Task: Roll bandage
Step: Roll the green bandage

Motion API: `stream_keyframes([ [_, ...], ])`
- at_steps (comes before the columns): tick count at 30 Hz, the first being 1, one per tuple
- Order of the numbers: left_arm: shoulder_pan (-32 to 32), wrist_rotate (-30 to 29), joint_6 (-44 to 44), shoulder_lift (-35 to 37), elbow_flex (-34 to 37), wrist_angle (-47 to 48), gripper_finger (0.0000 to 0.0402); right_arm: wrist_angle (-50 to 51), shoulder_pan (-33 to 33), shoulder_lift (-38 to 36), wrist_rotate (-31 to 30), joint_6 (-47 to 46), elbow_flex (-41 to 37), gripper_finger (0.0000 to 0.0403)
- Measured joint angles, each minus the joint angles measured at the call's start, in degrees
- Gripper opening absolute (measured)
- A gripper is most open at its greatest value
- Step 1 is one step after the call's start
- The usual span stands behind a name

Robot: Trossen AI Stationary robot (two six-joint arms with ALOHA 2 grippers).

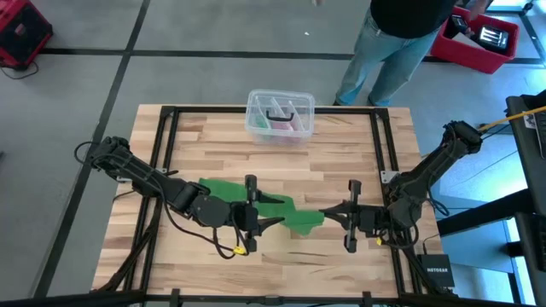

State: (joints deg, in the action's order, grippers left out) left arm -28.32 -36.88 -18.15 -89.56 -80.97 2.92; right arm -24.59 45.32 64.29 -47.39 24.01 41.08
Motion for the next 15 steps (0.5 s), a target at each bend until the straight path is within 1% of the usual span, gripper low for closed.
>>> stream_keyframes([
  [6,0.2,0.1,0.4,-0.3,0.0,-0.4,0.0192,-1.4,-0.1,0.0,1.8,-0.1,0.0,0.0],
  [9,0.4,0.6,0.3,-1.2,0.0,-1.1,0.0192,-1.4,-1.6,0.8,2.5,-1.0,0.0,0.0],
  [12,0.5,1.5,-0.1,-2.1,0.0,-1.6,0.0192,-1.5,-3.0,1.7,4.7,-2.2,0.0,0.0],
  [15,0.5,1.7,-0.7,-2.3,0.0,-1.5,0.019,-1.3,-3.8,2.0,4.9,-2.6,0.0,0.0],
])
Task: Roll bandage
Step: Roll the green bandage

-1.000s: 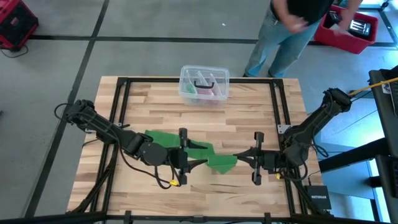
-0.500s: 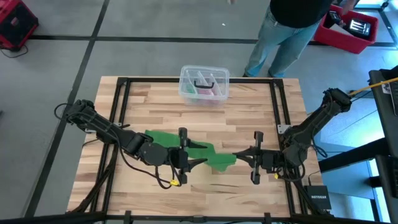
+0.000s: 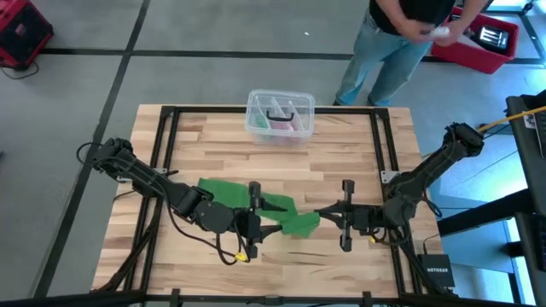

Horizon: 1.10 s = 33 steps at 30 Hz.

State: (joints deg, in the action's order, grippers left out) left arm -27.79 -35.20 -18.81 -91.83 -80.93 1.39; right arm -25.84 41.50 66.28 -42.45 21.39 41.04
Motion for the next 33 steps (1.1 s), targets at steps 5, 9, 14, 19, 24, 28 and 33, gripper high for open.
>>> stream_keyframes([
  [5,-0.2,-0.2,-1.4,0.0,0.0,-0.6,0.0133,-0.9,0.1,0.0,-0.3,-0.1,0.0,0.0],
  [9,0.0,-1.0,-2.3,0.0,0.0,-0.1,0.0037,-1.1,0.1,0.0,-0.9,-0.5,0.0,0.0006],
  [14,0.4,-2.5,-3.3,0.1,0.0,-0.6,0.0012,-1.2,0.2,0.0,-0.7,-4.6,0.0,0.0038],
  [19,0.5,-4.3,-5.9,2.0,-0.5,-1.1,0.0005,1.6,3.5,-1.7,-12.6,-0.5,4.5,0.0101],
  [24,0.2,-4.9,-9.2,5.0,-1.5,-0.6,0.0004,19.5,11.3,-5.3,-32.8,2.5,11.7,0.0171],
  [28,0.9,-5.0,-11.6,7.1,-1.5,-0.7,0.0003,30.8,13.8,-7.0,-30.8,-12.2,11.4,0.0196],
  [33,2.8,-5.3,-14.3,8.0,-1.7,-1.6,0.0002,40.4,9.5,-5.6,-19.3,-34.2,4.9,0.0196],
])
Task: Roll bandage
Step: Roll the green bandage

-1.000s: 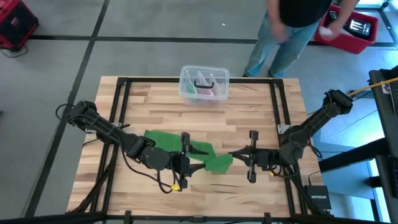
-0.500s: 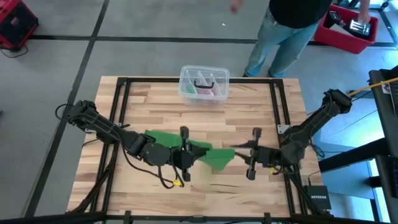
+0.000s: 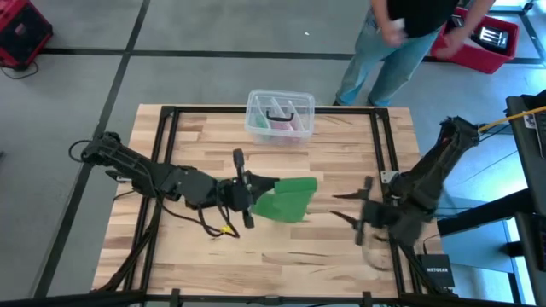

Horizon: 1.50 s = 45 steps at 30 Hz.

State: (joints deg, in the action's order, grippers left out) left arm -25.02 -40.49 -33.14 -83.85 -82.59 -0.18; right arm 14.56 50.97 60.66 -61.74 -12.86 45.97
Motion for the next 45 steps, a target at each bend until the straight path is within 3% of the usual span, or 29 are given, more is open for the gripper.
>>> stream_keyframes([
  [6,1.9,-0.7,-7.6,0.1,-3.4,-2.1,0.0002,-8.8,-5.4,1.5,4.3,-3.3,-8.6,0.0187],
  [10,2.5,-1.1,-13.0,0.1,-9.2,-1.3,0.0002,-10.0,-7.8,1.5,2.9,-0.4,-9.1,0.0186],
  [22,0.2,-3.8,-29.3,0.1,-30.2,-0.4,0.0001,-10.2,-8.3,1.5,0.4,13.4,0.9,0.0186],
  [28,-1.0,-3.7,-32.8,-0.2,-37.8,-0.8,0.0001,-10.1,-8.3,1.4,-0.3,18.8,5.6,0.0186],
  [34,-1.2,-3.2,-32.2,-0.2,-39.8,-2.1,0.0001,-10.3,-8.3,1.4,-0.8,21.2,9.2,0.0186],
  [37,-1.1,-2.6,-28.0,-0.5,-39.5,3.6,0.0002,-9.9,-8.3,1.4,-0.6,20.3,9.4,0.0186],
  [45,1.4,-2.2,-21.1,-4.2,-34.0,11.7,0.0004,-2.7,-8.3,2.5,4.1,5.3,7.5,0.0186],
])
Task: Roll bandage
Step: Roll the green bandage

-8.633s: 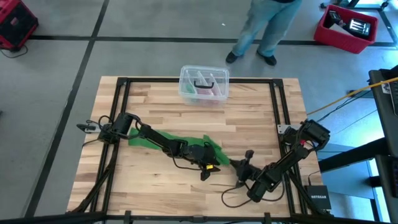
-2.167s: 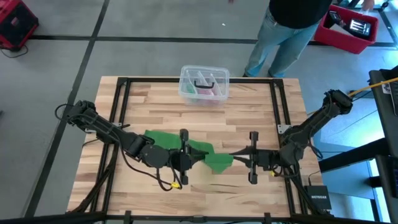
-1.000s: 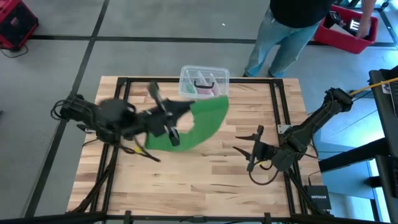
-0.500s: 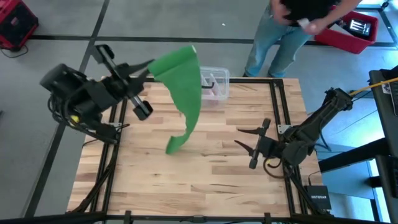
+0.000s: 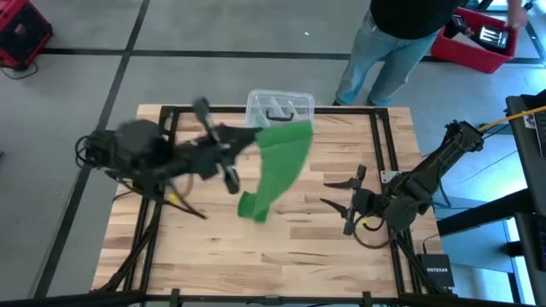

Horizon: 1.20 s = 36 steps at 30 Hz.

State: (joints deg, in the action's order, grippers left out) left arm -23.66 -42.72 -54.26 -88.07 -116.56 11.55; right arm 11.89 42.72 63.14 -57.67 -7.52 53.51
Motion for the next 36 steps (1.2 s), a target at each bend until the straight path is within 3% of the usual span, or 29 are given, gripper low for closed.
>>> stream_keyframes([
  [8,2.3,0.1,1.2,-3.3,0.5,-0.5,0.0005,-15.5,-3.7,6.7,1.8,-4.3,-8.1,0.0186],
  [13,2.9,0.0,2.9,-3.3,0.5,0.7,0.0005,-23.9,-4.2,11.4,1.8,-4.1,-9.2,0.0186],
  [20,3.1,0.1,3.4,-3.3,0.5,1.6,0.0005,-23.0,-3.3,10.5,0.1,-5.5,-8.7,0.0186],
  [26,3.1,0.1,4.8,-3.3,0.5,2.4,0.0005,-16.0,-3.0,7.5,-7.3,-4.1,-6.1,0.0186],
  [36,3.4,3.0,11.0,-3.3,0.4,8.9,0.0005,-14.3,-3.5,2.8,-5.4,-1.5,-5.9,0.0193],
])
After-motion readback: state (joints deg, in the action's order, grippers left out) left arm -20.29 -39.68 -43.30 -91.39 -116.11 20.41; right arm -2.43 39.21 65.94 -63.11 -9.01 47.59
